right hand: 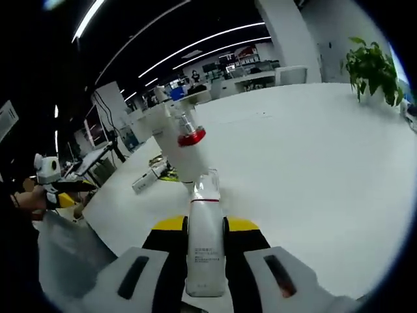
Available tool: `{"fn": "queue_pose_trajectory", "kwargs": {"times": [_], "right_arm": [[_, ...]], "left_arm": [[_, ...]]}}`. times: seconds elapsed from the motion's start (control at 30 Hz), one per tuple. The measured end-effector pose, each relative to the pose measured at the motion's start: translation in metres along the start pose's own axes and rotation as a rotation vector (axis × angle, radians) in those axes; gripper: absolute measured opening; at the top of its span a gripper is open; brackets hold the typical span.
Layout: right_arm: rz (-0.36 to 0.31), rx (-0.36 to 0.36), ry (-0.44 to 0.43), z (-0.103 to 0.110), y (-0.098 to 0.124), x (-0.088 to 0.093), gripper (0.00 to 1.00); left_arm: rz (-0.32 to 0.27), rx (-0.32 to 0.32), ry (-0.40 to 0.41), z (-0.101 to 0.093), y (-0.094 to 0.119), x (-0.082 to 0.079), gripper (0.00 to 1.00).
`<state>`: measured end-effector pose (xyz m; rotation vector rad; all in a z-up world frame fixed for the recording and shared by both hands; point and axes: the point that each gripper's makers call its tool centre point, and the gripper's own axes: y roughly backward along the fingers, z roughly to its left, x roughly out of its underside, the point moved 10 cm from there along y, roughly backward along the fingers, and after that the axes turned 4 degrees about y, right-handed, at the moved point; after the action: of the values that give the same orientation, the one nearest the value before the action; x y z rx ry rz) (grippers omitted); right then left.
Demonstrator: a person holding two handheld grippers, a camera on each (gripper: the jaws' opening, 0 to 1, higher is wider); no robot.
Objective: Arrange the skincare products in the storage area until every visible bottle or jar stands upright without overlapping.
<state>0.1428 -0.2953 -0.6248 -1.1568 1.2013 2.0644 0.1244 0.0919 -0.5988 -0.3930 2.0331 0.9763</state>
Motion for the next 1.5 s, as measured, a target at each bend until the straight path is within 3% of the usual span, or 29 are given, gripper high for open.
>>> {"fn": "queue_pose_trajectory", "kwargs": {"times": [0.1, 0.4, 0.43, 0.5, 0.6, 0.73, 0.9, 1.17, 1.33, 1.5], "right_arm": [[-0.011, -0.019, 0.043, 0.017, -0.001, -0.007, 0.21], [-0.052, -0.101, 0.039, 0.071, -0.009, -0.012, 0.21], [-0.052, -0.106, 0.037, 0.075, -0.01, -0.011, 0.21], [0.017, -0.102, 0.202, 0.081, -0.009, -0.012, 0.21], [-0.032, -0.171, 0.164, 0.102, -0.007, -0.017, 0.21], [-0.075, -0.177, 0.16, 0.121, -0.009, -0.023, 0.21], [-0.164, -0.22, 0.171, 0.145, -0.01, -0.039, 0.21], [-0.221, -0.261, 0.2, 0.165, -0.017, -0.06, 0.21], [-0.229, -0.271, 0.227, 0.178, -0.014, -0.062, 0.21], [-0.228, -0.279, 0.251, 0.191, -0.013, -0.06, 0.21]], "left_arm": [[-0.017, 0.025, -0.003, -0.01, 0.0, -0.007, 0.72], [-0.033, 0.104, 0.011, -0.03, -0.001, -0.017, 0.68], [-0.05, 0.125, 0.039, -0.035, 0.0, -0.02, 0.68], [-0.084, 0.157, 0.113, -0.044, 0.001, -0.023, 0.66], [-0.144, 0.209, 0.213, -0.053, 0.004, -0.029, 0.65], [-0.151, 0.247, 0.25, -0.065, 0.004, -0.031, 0.64], [-0.173, 0.302, 0.374, -0.076, 0.006, -0.035, 0.56], [-0.236, 0.288, 0.479, -0.077, 0.012, -0.046, 0.46], [-0.273, 0.299, 0.56, -0.083, 0.014, -0.051, 0.4], [-0.274, 0.283, 0.573, -0.09, 0.011, -0.052, 0.35]]}}
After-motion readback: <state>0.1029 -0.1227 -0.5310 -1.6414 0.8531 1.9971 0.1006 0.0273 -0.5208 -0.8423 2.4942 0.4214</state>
